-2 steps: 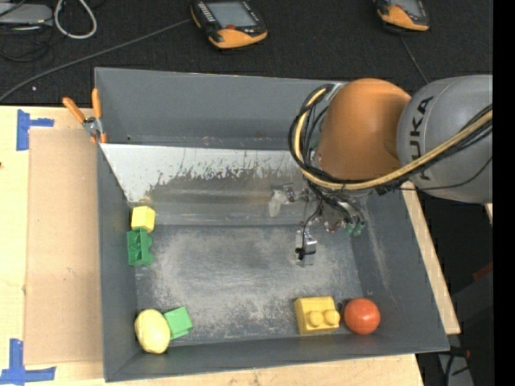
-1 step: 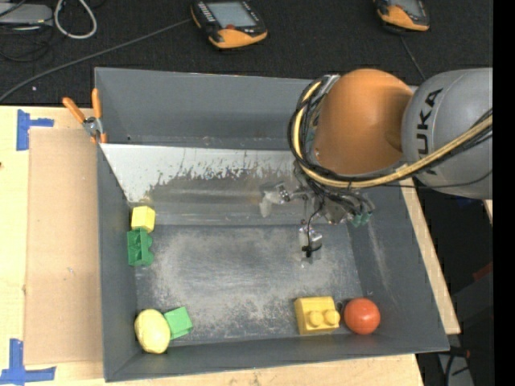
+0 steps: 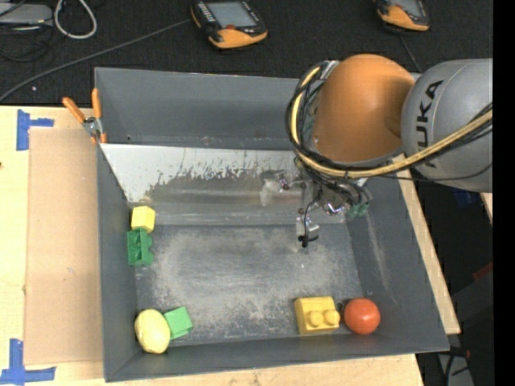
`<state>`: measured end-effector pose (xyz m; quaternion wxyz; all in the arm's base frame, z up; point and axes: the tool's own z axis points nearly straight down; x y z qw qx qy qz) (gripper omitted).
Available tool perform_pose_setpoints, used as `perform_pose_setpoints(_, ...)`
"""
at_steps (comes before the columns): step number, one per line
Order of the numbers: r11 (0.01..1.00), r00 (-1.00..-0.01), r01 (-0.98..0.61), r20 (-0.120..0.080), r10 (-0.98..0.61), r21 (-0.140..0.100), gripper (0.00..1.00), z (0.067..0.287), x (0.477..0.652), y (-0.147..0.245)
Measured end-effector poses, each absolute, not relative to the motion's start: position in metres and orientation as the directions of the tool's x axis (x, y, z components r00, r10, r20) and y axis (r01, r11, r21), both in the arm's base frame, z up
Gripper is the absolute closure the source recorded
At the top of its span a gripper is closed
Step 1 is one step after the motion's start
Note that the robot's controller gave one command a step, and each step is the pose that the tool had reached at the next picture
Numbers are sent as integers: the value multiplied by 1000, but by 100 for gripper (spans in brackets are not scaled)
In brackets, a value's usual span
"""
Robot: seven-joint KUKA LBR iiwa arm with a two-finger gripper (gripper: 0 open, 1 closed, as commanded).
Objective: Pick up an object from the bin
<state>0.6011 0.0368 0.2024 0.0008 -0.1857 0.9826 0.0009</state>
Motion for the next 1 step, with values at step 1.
perform_pose_setpoints(1,887,-887,-462,-4,-462,3,0,237,594,32)
